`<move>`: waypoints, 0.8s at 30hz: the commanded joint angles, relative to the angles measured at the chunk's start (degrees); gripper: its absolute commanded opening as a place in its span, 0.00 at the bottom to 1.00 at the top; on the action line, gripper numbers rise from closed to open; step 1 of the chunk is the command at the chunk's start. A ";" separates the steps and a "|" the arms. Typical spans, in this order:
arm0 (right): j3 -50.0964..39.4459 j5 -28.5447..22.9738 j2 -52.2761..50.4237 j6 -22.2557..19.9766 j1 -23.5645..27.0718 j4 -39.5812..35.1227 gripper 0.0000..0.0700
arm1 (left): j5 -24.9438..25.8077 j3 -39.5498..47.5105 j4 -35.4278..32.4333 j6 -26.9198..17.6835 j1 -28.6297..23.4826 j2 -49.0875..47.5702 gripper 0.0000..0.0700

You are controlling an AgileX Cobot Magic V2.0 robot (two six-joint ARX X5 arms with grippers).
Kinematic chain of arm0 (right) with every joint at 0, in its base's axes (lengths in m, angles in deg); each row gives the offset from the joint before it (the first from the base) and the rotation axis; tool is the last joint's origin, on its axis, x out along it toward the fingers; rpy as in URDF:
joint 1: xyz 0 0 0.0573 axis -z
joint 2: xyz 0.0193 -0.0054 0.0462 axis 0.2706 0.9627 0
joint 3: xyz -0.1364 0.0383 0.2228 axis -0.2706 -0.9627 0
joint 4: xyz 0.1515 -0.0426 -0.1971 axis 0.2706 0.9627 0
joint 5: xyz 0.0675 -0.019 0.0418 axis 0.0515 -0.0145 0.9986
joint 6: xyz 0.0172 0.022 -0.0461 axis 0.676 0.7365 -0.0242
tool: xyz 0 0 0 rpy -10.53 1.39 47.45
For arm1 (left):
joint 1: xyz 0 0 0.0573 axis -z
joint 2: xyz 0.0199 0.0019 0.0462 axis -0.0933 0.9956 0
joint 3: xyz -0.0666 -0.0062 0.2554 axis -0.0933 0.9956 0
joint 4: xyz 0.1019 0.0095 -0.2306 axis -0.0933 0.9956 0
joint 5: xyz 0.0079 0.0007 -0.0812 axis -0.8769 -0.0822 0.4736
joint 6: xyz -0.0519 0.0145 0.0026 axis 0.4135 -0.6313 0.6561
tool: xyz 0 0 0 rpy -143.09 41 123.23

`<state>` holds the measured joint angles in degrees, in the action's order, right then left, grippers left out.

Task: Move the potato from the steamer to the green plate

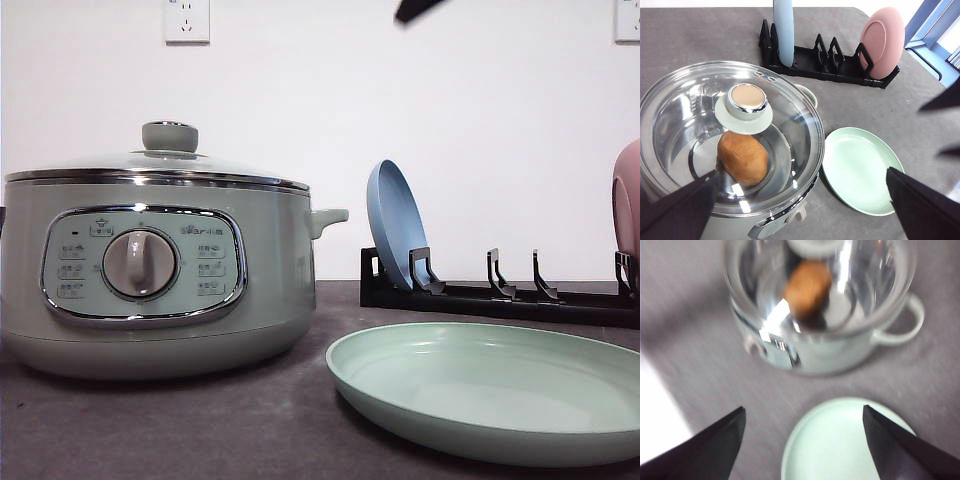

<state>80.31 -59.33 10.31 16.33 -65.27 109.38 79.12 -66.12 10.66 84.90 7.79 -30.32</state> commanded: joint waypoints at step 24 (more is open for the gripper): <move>2.26 30.71 -1.24 -1.61 16.45 0.73 0.67 | 0.12 -1.19 -0.36 1.55 0.11 0.36 0.97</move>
<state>81.72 -28.79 8.46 15.66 -48.52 110.38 79.12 -66.12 10.88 85.90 7.79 -30.32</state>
